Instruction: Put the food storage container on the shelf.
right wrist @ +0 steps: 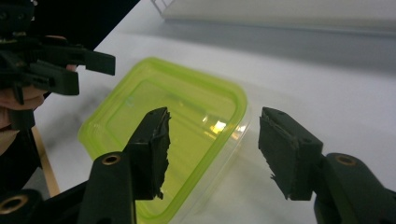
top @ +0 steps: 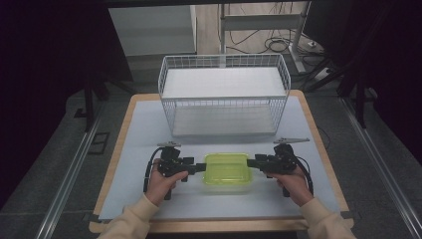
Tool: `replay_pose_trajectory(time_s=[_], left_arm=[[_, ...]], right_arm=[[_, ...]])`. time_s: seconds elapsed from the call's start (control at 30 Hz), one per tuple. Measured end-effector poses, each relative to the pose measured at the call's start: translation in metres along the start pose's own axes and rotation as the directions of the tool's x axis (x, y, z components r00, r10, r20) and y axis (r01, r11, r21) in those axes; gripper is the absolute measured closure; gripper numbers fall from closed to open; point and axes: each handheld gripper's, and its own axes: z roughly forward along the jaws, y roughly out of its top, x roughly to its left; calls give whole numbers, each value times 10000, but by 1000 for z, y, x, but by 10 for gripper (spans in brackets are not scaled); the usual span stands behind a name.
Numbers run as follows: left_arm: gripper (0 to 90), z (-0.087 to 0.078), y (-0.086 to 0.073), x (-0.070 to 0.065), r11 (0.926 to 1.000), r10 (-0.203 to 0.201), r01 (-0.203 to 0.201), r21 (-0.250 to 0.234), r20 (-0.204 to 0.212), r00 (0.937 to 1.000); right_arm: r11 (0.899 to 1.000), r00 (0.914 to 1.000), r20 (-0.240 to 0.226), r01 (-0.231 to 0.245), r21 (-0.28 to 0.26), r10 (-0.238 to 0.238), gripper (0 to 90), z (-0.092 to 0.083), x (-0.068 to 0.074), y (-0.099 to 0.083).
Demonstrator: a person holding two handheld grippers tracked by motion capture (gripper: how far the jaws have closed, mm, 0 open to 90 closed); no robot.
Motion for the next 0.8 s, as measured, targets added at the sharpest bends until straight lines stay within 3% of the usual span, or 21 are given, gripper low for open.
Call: replay_pose_trajectory(time_s=[0.13, 0.4, 0.67, 0.8], left_arm=[[274, 0, -3, 1, 10000, -32, 31, 46, 213, 9998], [328, 7, -4, 5, 9977, -610, 592, 316, 565, 9965], [409, 18, -5, 15, 9924, -1135, 1084, 577, 944, 9890], [455, 20, -5, 16, 9877, -1516, 1460, 558, 1161, 9816]], right_arm=[[9998, 9999, -84, -113, 159, 114, 450, 3, -1, -6], [9992, 9994, -213, -283, 298, 290, 523, 6, -4, -11], [9968, 9978, -360, -541, 581, 563, 567, 10, -7, -13], [9950, 9964, -431, -704, 708, 735, 624, 11, -8, -14]])
